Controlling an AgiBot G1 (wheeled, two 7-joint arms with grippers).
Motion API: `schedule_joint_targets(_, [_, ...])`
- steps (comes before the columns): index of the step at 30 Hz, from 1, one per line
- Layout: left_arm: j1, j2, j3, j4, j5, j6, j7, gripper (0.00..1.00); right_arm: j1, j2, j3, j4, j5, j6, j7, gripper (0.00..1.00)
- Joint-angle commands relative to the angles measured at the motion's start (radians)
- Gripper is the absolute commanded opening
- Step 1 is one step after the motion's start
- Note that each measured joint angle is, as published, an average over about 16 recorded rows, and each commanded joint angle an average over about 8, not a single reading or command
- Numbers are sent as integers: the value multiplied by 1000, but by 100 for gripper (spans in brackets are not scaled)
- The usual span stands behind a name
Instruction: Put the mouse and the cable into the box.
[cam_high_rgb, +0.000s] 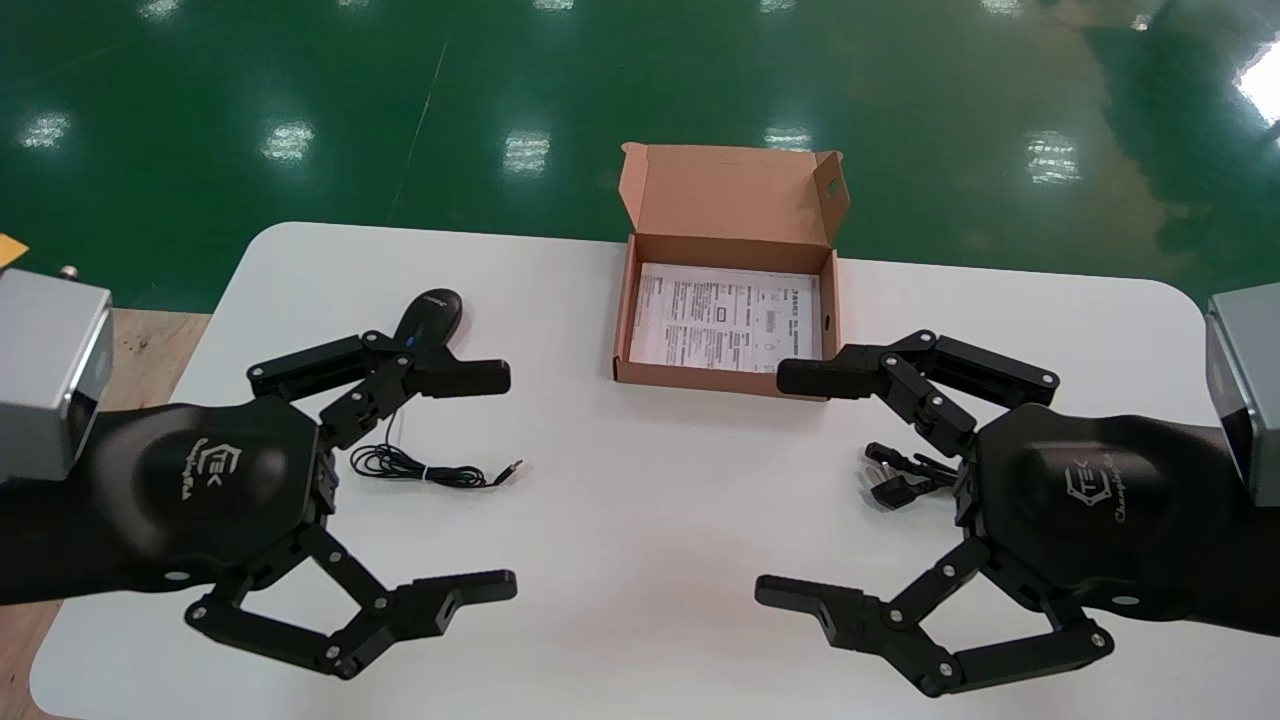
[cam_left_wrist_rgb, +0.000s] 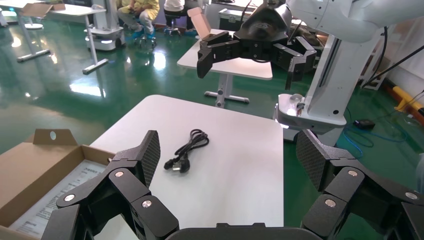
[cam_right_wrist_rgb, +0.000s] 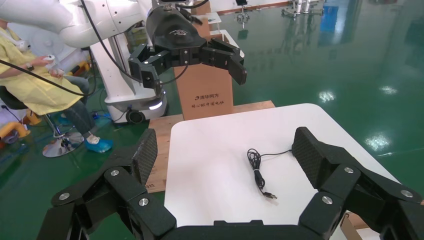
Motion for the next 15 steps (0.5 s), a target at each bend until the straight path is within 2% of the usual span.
schedule_joint_targets(1, [5,-5,-2,-9,1,6,-1,100,-4,0,1,5,5,3,4,100])
schedule_joint_targets(7, [-206,61,123,62,239,53,71,100,110,51,-55,-62,-206,-54,-110,100])
schedule_joint_targets(15, [-436,229,314,328,594,42,295,100,299,45,-207,-255,-558,-59,-347,100])
